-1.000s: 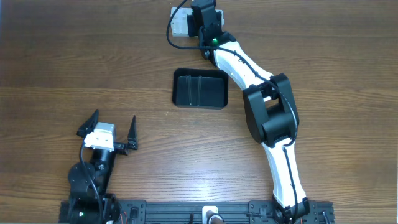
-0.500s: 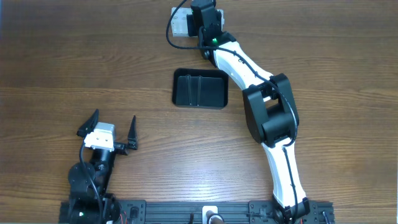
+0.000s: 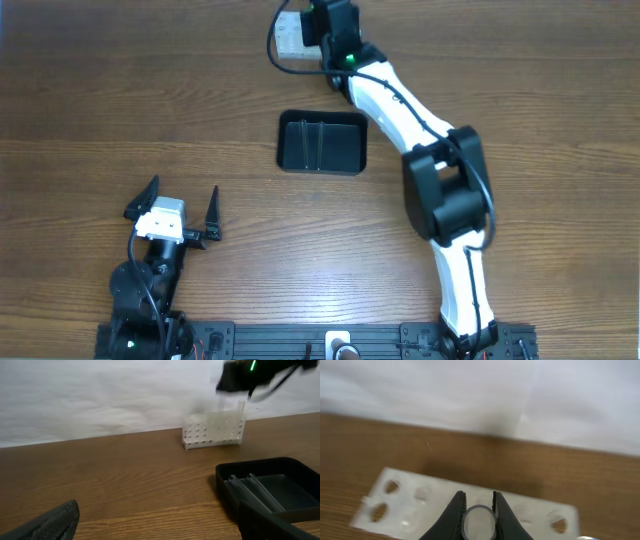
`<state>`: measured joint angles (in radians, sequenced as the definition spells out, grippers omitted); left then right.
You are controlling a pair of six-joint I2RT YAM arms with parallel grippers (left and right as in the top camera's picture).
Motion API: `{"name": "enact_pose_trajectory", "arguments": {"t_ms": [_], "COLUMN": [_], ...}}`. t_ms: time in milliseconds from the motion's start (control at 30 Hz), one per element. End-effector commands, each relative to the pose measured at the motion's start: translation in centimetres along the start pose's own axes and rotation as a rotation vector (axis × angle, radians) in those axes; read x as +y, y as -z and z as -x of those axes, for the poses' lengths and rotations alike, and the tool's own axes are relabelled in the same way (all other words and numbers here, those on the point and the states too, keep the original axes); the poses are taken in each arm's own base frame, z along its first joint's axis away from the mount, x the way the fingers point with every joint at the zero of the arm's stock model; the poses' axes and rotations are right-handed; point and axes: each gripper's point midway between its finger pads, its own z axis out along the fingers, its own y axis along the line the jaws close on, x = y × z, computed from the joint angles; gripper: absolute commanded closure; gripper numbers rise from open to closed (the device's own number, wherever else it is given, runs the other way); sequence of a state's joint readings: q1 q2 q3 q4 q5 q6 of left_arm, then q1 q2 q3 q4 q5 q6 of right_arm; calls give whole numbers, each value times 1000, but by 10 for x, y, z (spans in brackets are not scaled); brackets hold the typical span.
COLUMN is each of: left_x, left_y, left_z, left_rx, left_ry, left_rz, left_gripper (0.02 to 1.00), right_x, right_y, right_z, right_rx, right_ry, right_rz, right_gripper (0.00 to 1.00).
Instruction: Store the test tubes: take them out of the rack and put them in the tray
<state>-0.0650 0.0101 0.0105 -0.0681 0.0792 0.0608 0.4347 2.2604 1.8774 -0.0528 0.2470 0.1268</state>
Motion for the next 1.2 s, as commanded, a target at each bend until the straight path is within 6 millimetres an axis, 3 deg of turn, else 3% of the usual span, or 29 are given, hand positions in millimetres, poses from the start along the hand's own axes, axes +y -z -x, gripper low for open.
{"name": "enact_pose_trajectory", "arguments": {"t_ms": [33,133,233,367,400,567,700,733,867,1033,1200], "left_x": [-1,-1,-1,-1,-1,-1,-1,-1,-1,-1,-1], "left_y": [0,0,0,0,0,0,0,0,0,0,0], "left_z": [-2,-2,-2,-2,-2,-2,-2,-2,-2,-2,-2], "left_rx": [3,3,3,3,3,3,3,3,3,3,3], "left_ry": [-10,-10,-10,-10,-10,-10,-10,-10,-10,-10,-10], "left_rz": [-5,-5,-5,-5,-5,-5,-5,-5,-5,-5,-5], "left_gripper": [20,18,18,18,18,18,18,20,18,18,18], "right_x": [-7,-10,-8,4,13,41,58,62,68,70,62], "right_y": [91,126,146,152,152,152,141,134,129,126,129], "right_z": [128,152,144,91,63,-33,-89,-113,-145,-168,-177], "right_rx": [-242,-265,-191,33,143,498,644,696,772,827,871], "right_ry": [-49,-55,-60,-76,-85,-120,-146,-155,-175,-176,-180], "right_rz": [11,19,26,59,97,234,305,305,296,278,253], "right_gripper": [908,912,917,915,915,945,950,947,945,958,969]}}
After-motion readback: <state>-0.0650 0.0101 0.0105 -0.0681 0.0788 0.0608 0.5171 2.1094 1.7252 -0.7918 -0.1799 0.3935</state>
